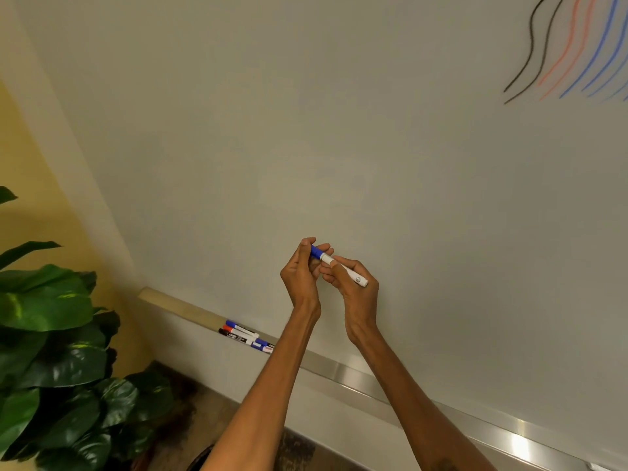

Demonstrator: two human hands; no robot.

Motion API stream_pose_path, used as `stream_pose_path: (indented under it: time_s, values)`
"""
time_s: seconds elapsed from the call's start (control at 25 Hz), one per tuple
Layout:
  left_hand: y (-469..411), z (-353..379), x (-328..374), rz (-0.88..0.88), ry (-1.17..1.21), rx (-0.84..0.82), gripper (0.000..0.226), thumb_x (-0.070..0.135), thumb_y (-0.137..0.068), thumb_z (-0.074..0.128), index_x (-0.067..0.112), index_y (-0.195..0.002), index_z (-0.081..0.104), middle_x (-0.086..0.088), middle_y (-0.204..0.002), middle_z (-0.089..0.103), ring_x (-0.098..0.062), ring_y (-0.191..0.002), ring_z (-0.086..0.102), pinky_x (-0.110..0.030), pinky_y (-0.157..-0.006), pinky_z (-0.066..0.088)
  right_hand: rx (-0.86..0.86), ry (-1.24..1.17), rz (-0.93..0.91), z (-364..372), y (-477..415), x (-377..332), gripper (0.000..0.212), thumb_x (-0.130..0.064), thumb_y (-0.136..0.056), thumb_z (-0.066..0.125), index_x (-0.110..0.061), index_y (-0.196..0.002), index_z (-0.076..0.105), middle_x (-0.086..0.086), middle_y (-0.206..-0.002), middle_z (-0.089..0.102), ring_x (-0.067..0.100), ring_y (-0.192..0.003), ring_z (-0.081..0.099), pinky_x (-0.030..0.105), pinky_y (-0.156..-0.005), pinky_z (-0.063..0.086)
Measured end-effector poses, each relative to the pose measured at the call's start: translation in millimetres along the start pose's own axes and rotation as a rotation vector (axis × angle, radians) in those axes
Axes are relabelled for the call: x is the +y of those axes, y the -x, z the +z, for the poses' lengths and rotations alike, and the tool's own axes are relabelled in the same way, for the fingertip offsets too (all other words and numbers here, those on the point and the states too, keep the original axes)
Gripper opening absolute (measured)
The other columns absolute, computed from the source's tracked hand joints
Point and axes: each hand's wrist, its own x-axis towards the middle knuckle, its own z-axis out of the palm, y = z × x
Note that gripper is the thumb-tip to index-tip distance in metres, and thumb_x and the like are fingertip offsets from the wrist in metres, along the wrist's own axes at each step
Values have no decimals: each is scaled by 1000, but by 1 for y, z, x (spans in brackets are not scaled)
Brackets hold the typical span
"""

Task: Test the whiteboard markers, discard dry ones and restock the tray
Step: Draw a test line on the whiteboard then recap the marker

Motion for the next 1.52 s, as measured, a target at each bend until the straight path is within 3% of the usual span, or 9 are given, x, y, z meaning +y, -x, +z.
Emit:
stream_pose_path:
  time_s: [0.28, 0.48, 0.92, 1.08, 1.24, 1.32, 1.4, 1.52]
  values:
    - [-17, -71, -3, -4, -102, 6, 28, 21, -102, 51, 7, -119, 68, -13, -98, 76, -24, -94, 74, -32, -84, 60, -104, -54, 165, 29, 16, 44, 23, -15, -89, 70, -6, -110, 71, 12, -98, 76, 32, -92, 73, 38, -84, 60]
    - [-33, -138, -7, -48, -144, 168, 28, 20, -102, 52, 4, -118, 69, -14, -101, 76, -28, -96, 73, -34, -87, 59, -259, -34, 381, 48, 37, 99, 25, -17, -100, 53, -4, -115, 69, 19, -103, 74, 36, -95, 71, 41, -87, 58]
    - [-17, -293, -32, -230, -359, 375, 25, 19, -103, 51, 11, -111, 73, -8, -101, 76, -24, -95, 72, -35, -84, 59, -687, 485, 644, 98, 78, 204, 24, -21, -96, 59, -15, -118, 70, 3, -94, 77, 16, -85, 74, 26, -78, 58]
    - [-7, -347, -45, -344, -396, 392, 24, 17, -101, 54, 8, -115, 71, -7, -107, 74, -24, -102, 70, -39, -90, 58, -771, 577, 771, 110, 96, 239, 19, -10, -90, 64, -7, -108, 72, 11, -94, 76, 17, -79, 73, 18, -65, 55]
    - [5, -395, -54, -457, -482, 491, 26, 21, -97, 62, 11, -120, 70, -3, -120, 70, -19, -109, 65, -40, -101, 52, -728, 698, 892, 110, 121, 278, 12, -3, -82, 70, -5, -93, 73, 23, -90, 73, 25, -73, 70, 34, -73, 59]
    - [12, -416, -59, -504, -547, 524, 27, 21, -97, 62, 11, -121, 70, -1, -120, 69, -16, -109, 64, -36, -100, 51, -715, 804, 896, 105, 135, 297, 10, -2, -80, 72, -12, -78, 71, 20, -80, 73, 23, -63, 68, 33, -68, 57]
    - [17, -433, -63, -565, -551, 535, 27, 19, -97, 61, 9, -121, 69, -2, -116, 69, -16, -107, 63, -33, -95, 52, -761, 930, 884, 100, 149, 317, 21, -1, -78, 74, -18, -67, 68, 8, -60, 69, 15, -51, 65, 29, -60, 55]
    - [26, -449, -66, -657, -549, 550, 24, 22, -99, 58, 14, -118, 69, -1, -119, 68, -18, -111, 61, -34, -88, 51, -851, 1043, 864, 98, 163, 346, 23, -5, -74, 78, -23, -63, 68, 0, -54, 67, 15, -53, 66, 40, -72, 60]
